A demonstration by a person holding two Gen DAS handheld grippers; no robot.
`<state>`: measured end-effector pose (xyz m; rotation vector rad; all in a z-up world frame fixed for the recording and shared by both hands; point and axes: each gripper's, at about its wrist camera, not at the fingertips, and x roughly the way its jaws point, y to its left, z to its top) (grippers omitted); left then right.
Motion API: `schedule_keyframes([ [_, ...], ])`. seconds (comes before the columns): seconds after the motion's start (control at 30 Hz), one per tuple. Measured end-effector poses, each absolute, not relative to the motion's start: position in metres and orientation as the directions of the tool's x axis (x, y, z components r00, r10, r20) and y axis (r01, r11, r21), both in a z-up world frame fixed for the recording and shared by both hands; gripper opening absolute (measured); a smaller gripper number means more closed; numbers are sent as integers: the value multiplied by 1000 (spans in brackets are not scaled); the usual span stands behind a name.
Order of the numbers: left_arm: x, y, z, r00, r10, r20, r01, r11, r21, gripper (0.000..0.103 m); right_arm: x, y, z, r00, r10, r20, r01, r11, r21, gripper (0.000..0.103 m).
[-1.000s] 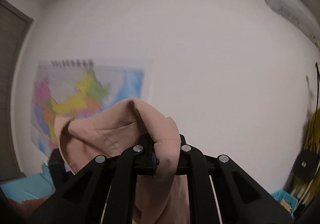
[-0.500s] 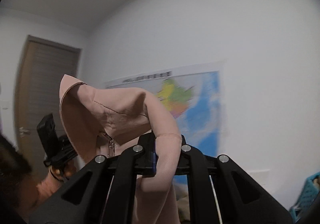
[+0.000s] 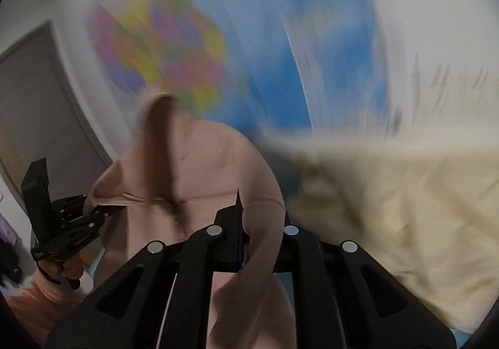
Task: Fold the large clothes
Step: 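Grasp the pink jacket's collar with the left tool while the right tool holds it up, then lay the pink jacket flat on the sheet with both tools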
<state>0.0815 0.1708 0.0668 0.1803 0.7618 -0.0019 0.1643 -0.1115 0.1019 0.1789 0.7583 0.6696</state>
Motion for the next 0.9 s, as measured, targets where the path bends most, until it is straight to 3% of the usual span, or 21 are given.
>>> schedule_keyframes([
  [0.03, 93, 174, 30, 678, 82, -731, 61, 984, 167, 6, 182, -103, 74, 497, 606, -621, -474, 789, 391, 8],
  [0.13, 137, 191, -4, 605, 79, -792, 45, 990, 133, 5, 210, -88, 39, 457, 567, -685, -446, 813, 375, 8],
  [0.3, 161, 207, -23, 582, -2, -813, 69, 997, 46, 13, 229, -86, 46, 473, 599, -646, -489, 788, 373, 8],
  [0.33, 166, 205, -26, 584, -7, -811, 80, 996, 49, 21, 231, -86, 41, 473, 585, -659, -484, 797, 360, 8],
  [0.37, 169, 207, -30, 580, -13, -814, 96, 994, 53, 44, 235, -83, 34, 471, 553, -687, -474, 816, 331, 9],
  [0.4, 166, 208, -30, 569, -12, -822, 100, 993, 55, 56, 238, -85, 21, 466, 530, -709, -462, 829, 317, 9],
  [0.43, 167, 211, -32, 561, -21, -827, 105, 993, 46, 63, 237, -85, 18, 452, 514, -729, -453, 836, 309, 11],
  [0.47, 161, 211, -22, 556, -63, -829, 132, 991, 13, 63, 235, -84, 17, 445, 512, -735, -452, 837, 309, 13],
  [0.5, 154, 212, -16, 557, -103, -824, 149, 989, -23, 63, 231, -85, 22, 455, 514, -727, -452, 837, 309, 19],
  [0.57, 133, 229, 4, 596, -184, -781, 159, 981, -110, 69, 212, -90, 38, 489, 513, -706, -467, 837, 285, 41],
  [0.6, 120, 239, 14, 615, -218, -758, 170, 975, -143, 73, 202, -94, 45, 511, 504, -696, -466, 843, 268, 64],
  [0.63, 106, 249, 22, 634, -239, -736, 175, 971, -165, 77, 187, -99, 53, 541, 487, -685, -464, 853, 240, 81],
  [0.8, 28, 271, 25, 614, -267, -743, 221, 962, -164, 79, 83, -126, 63, 502, 520, -691, -548, 809, 211, 93],
  [0.9, -4, 268, 8, 583, -269, -767, 243, 958, -152, 81, 21, -128, 36, 473, 429, -770, -553, 825, 119, 97],
])
